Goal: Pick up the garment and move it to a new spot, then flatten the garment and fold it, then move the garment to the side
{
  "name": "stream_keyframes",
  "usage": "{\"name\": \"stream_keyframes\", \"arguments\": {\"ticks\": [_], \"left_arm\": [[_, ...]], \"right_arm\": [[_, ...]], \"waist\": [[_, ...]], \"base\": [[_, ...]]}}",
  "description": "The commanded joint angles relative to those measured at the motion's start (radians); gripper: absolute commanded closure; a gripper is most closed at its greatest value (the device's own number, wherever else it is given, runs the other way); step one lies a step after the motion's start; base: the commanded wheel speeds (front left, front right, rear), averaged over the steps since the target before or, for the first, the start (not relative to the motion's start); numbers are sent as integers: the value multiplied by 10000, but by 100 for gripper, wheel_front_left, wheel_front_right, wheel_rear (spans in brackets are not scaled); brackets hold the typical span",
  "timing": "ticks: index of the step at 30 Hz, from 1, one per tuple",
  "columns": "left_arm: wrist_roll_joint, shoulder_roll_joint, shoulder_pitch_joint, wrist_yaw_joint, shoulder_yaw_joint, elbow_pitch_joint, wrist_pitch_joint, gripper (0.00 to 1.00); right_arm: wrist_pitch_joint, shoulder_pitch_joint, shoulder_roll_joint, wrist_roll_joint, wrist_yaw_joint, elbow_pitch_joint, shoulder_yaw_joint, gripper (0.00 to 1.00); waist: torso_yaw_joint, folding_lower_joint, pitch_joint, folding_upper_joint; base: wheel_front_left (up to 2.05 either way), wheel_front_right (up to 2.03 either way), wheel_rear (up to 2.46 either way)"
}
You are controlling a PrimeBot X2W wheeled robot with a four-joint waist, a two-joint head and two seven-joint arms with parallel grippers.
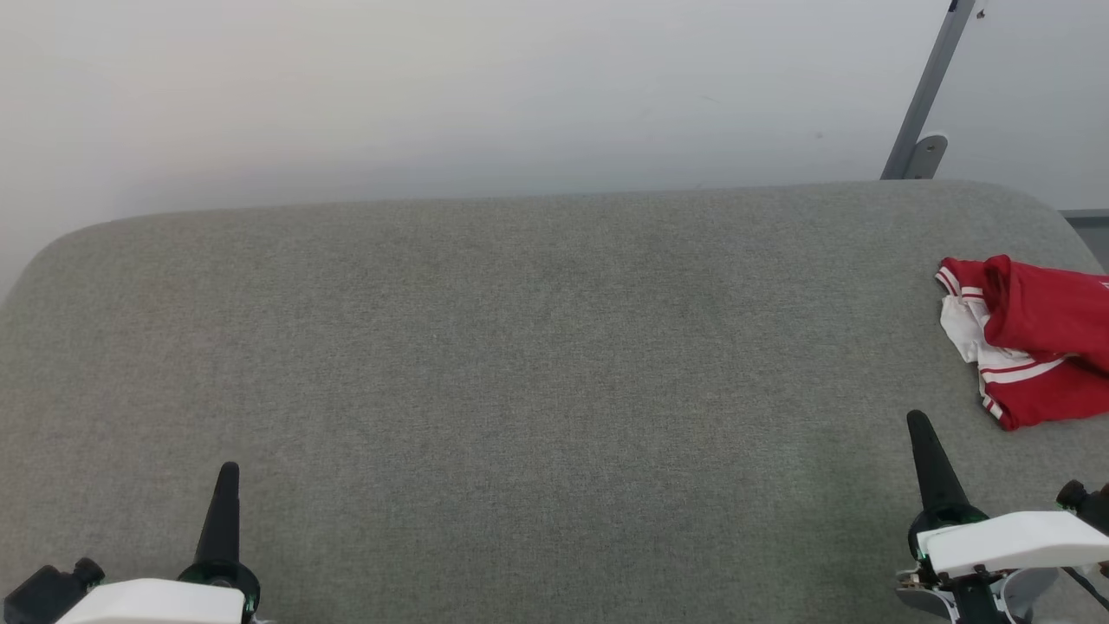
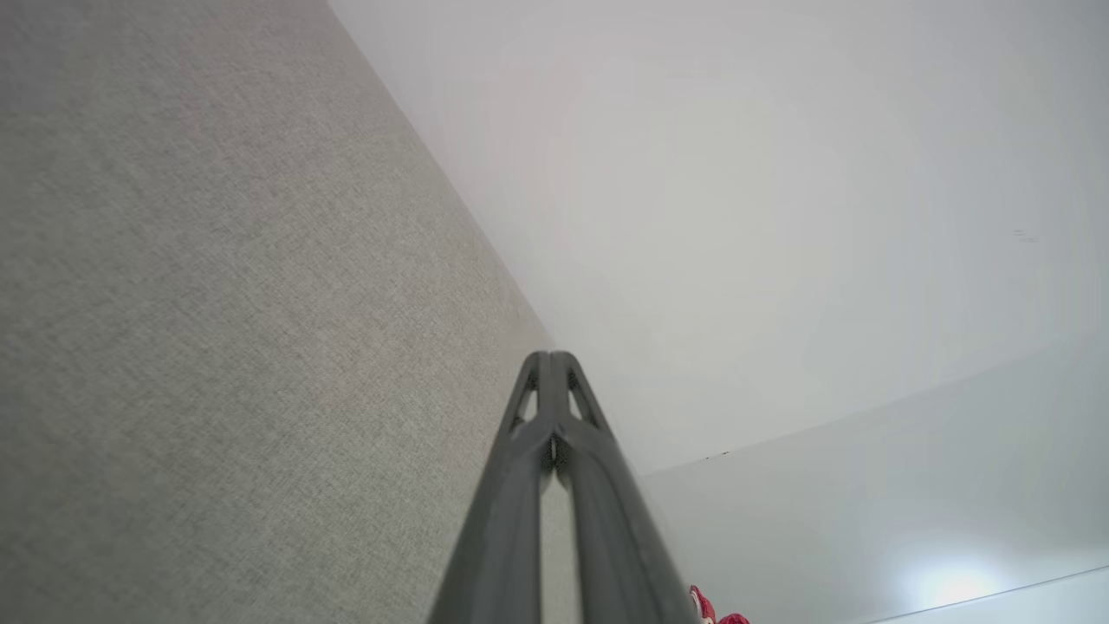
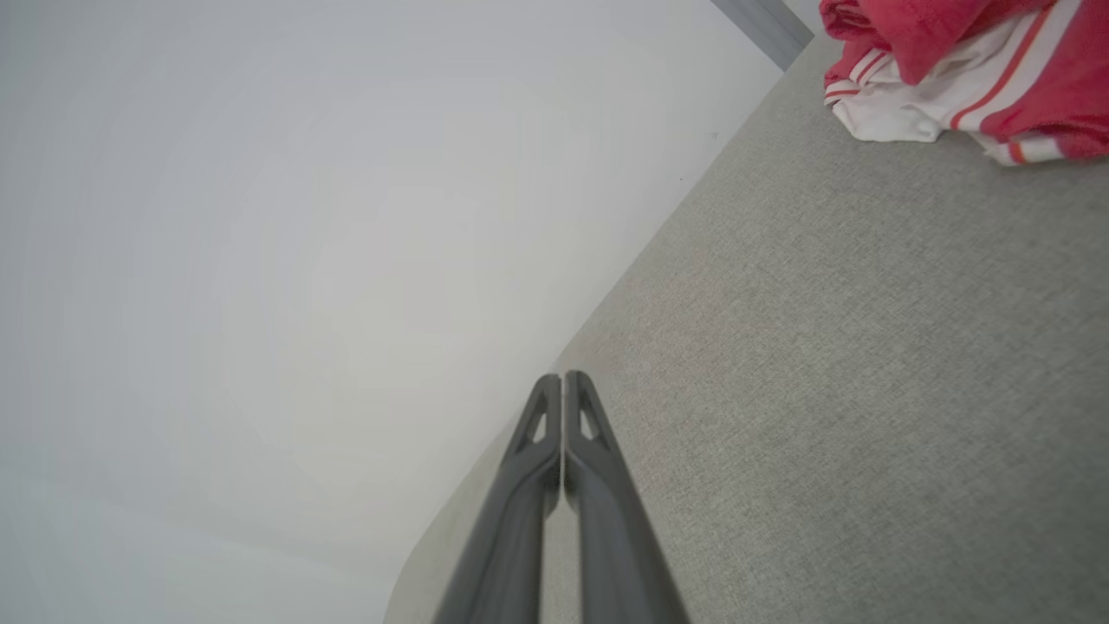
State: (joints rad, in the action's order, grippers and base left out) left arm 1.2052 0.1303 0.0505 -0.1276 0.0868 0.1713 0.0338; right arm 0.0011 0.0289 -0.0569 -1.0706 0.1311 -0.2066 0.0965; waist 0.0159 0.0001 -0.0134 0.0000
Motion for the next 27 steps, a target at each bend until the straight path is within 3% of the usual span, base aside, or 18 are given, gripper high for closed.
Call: {"name": "stream_keyframes", "arguments": {"ticks": [1, 27], "left_arm": [[304, 22, -270, -27, 55, -43, -86, 100], [2100, -339, -938, -38, 130, 318, -726, 100]], "right_arm": [[74, 214, 18, -310, -2, 29, 13, 100], [577, 523, 46, -2683, -3, -153, 100, 100]], "waist": [[-4, -1, 4, 0], [-65, -1, 68, 0]], "base": [[0, 0, 0], [0, 0, 0]]}}
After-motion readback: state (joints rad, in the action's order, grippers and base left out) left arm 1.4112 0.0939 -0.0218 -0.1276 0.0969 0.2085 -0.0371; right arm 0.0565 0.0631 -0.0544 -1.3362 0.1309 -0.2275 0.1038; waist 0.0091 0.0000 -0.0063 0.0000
